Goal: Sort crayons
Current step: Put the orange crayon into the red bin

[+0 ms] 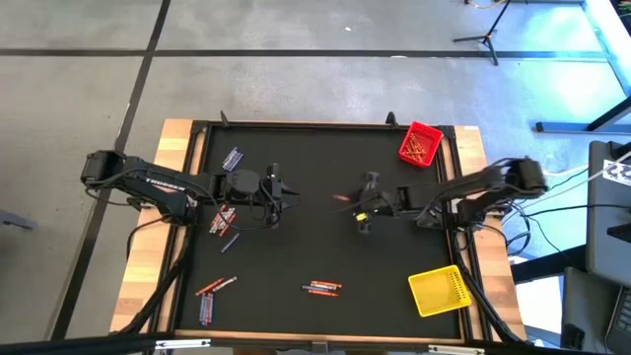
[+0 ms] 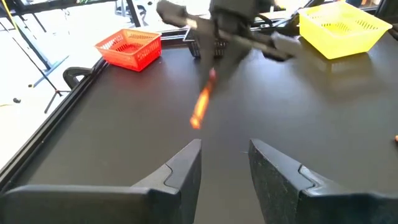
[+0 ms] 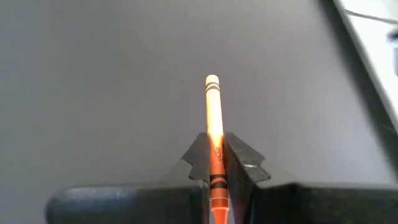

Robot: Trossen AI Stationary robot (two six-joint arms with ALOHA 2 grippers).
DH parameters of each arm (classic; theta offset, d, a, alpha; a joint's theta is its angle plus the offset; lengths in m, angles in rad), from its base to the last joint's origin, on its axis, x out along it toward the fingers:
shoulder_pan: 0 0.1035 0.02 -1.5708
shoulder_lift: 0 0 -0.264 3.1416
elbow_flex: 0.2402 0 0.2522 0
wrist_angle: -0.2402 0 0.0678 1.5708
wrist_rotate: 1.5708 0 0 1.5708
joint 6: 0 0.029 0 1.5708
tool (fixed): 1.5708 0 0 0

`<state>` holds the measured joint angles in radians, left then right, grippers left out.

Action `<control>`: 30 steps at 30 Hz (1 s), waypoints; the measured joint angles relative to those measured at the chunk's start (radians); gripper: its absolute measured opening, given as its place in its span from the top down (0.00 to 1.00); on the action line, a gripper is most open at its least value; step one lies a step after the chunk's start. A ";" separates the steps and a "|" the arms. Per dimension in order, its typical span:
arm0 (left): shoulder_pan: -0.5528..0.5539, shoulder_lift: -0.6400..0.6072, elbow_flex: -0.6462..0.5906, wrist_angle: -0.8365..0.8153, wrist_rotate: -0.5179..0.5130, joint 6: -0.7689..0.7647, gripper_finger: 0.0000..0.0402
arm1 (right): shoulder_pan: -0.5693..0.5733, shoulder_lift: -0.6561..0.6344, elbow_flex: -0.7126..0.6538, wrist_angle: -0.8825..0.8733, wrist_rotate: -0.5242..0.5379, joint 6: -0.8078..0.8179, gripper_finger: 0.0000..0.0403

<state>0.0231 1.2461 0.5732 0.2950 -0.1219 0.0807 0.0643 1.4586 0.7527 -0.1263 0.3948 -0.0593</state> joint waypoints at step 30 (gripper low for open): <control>0.000 0.000 0.000 -0.004 0.000 0.001 0.69 | -0.724 -0.309 -0.034 -0.466 0.093 0.160 0.93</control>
<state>0.0231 1.2459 0.5732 0.2913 -0.1219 0.0813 -0.6595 1.1500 0.7188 -0.5919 0.4879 0.1009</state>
